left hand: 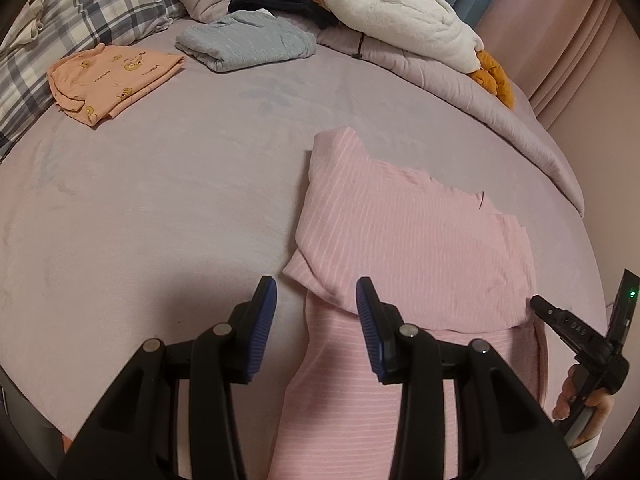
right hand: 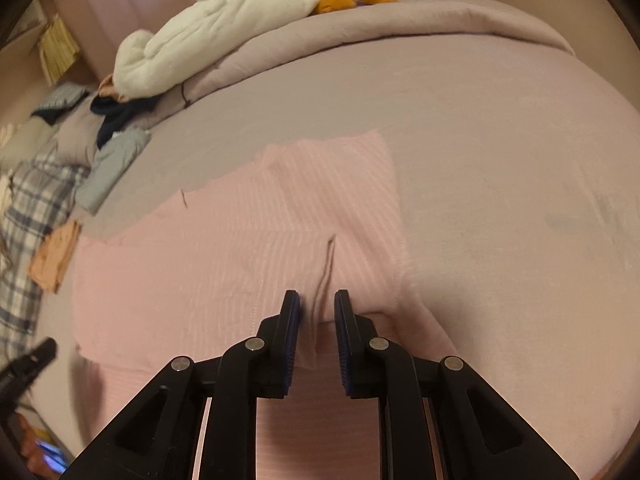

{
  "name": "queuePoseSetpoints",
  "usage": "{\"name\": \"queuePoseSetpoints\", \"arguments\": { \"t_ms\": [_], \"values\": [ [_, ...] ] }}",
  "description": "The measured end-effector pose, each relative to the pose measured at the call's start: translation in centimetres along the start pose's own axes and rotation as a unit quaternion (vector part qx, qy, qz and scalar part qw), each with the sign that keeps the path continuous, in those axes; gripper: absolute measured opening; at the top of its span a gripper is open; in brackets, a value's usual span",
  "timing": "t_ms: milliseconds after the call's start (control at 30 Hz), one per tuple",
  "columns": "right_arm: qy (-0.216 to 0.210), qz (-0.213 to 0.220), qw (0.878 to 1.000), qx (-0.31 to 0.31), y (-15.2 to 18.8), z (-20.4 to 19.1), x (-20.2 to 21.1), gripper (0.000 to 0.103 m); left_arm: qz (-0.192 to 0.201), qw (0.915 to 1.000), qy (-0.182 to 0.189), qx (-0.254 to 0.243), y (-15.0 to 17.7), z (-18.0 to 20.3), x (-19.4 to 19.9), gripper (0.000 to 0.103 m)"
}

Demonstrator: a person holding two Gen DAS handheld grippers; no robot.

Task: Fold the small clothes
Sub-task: 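Fold the held side over toward the sweater center with the right tool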

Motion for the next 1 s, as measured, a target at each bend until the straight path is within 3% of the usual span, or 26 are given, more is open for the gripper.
{"name": "queuePoseSetpoints", "arguments": {
  "t_ms": [100,133,300,433,467,533,633,700,833,1000],
  "values": [
    [-0.018,-0.002,1.0,-0.012,-0.1,0.3,0.1,0.04,-0.003,1.0,0.003,-0.002,0.1,0.0,-0.3,0.04],
    [-0.021,-0.001,1.0,-0.012,-0.2,0.2,0.1,0.042,-0.005,1.0,0.003,-0.001,0.1,-0.1,-0.5,0.04],
    [-0.052,-0.024,0.998,-0.018,0.3,-0.8,-1.7,0.042,-0.012,0.9999,0.01,0.002,0.0,-0.1,-1.1,0.03],
    [-0.048,-0.034,0.998,-0.009,0.4,-1.4,-3.2,0.042,-0.016,0.9997,0.017,0.002,-0.2,0.1,-1.4,0.029],
    [-0.047,-0.032,0.998,-0.005,0.4,-1.4,-3.1,0.038,-0.017,0.9997,0.018,0.003,-0.2,0.1,-1.4,0.029],
    [-0.046,-0.03,0.998,0.006,0.1,-1.9,-3.0,0.006,-0.02,0.9995,0.024,0.009,-0.6,0.1,-1.6,0.029],
    [-0.03,-0.014,0.999,0.034,-0.9,-2.3,-2.0,0.006,-0.017,0.9993,0.033,0.011,-1.3,0.3,-1.4,0.029],
    [-0.03,0.018,0.998,0.046,-2.4,-2.5,0.0,0.006,-0.01,0.9992,0.037,0.009,-2.0,0.6,-1.3,0.029],
    [0.009,0.071,0.996,0.049,-5.6,-1.1,3.2,0.006,-0.01,0.9984,0.056,0.005,-3.0,1.8,-1.9,0.023],
    [0.048,0.053,0.997,0.043,-6.4,2.0,1.6,0.006,-0.04,0.995,0.09,-0.015,-3.1,4.5,-4.6,0.018]
  ]
}}
Point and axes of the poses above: each gripper's, at about its wrist camera, not at the fingertips, and x roughly against the way its jaws point, z to its right, y to its underside, the point moved 7 cm from there along -x, roughly the way its jaws point
